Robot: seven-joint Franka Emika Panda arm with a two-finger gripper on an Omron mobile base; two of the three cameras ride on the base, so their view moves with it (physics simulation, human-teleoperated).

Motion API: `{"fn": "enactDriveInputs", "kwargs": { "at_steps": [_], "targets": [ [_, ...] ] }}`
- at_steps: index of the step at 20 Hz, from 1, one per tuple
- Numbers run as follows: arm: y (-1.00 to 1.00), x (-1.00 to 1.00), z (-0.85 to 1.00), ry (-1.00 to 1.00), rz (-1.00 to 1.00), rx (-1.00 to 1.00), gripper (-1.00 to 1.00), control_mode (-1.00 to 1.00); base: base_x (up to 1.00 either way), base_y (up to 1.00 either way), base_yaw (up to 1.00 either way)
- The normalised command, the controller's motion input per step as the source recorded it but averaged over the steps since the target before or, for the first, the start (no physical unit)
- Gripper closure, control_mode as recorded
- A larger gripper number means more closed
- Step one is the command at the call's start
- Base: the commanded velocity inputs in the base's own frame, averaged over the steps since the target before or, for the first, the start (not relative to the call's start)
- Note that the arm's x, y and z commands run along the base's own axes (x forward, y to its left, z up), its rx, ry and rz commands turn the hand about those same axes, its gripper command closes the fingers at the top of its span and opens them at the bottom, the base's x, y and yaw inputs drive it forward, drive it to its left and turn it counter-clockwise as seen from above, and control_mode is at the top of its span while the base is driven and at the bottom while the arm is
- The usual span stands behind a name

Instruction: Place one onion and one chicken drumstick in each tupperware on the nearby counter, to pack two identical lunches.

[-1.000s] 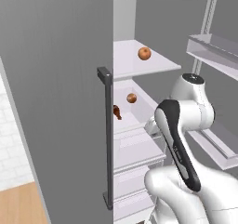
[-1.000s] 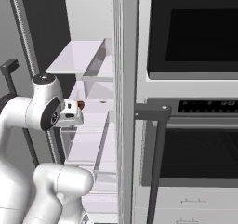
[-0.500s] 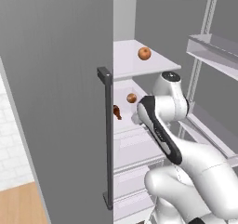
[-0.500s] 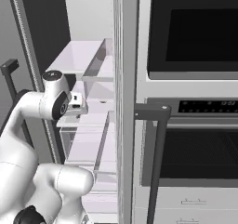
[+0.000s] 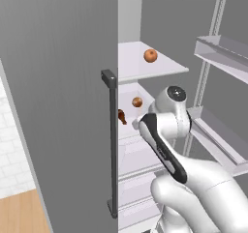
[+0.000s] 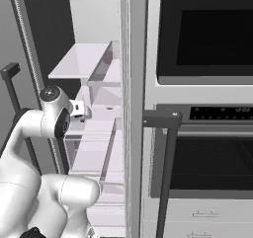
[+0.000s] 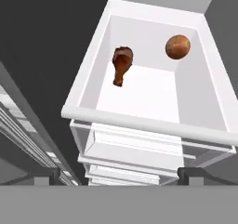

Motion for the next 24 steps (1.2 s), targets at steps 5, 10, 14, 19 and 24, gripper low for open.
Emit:
{"fn": "enactDriveInputs", "kwargs": {
  "at_steps": [5,10,14,19,24],
  "targets": [
    [0.15,0.90,0.00,0.02,0.00,0.00,-1.00,-1.00,0.00,0.00,0.00],
    [0.03,0.92,-0.07,0.06,0.00,0.00,-1.00,-1.00,0.00,0.00,0.00],
    [0.01,0.74,-0.14,0.07,0.00,0.00,-1.00,-1.00,0.00,0.00,0.00],
    [0.15,0.24,-0.15,0.01,0.00,0.00,-1.00,-1.00,0.00,0.00,0.00],
    [0.19,0.12,-0.21,0.00,0.05,0.00,-1.00,-1.00,0.00,0.00,0.00]
  ]
}}
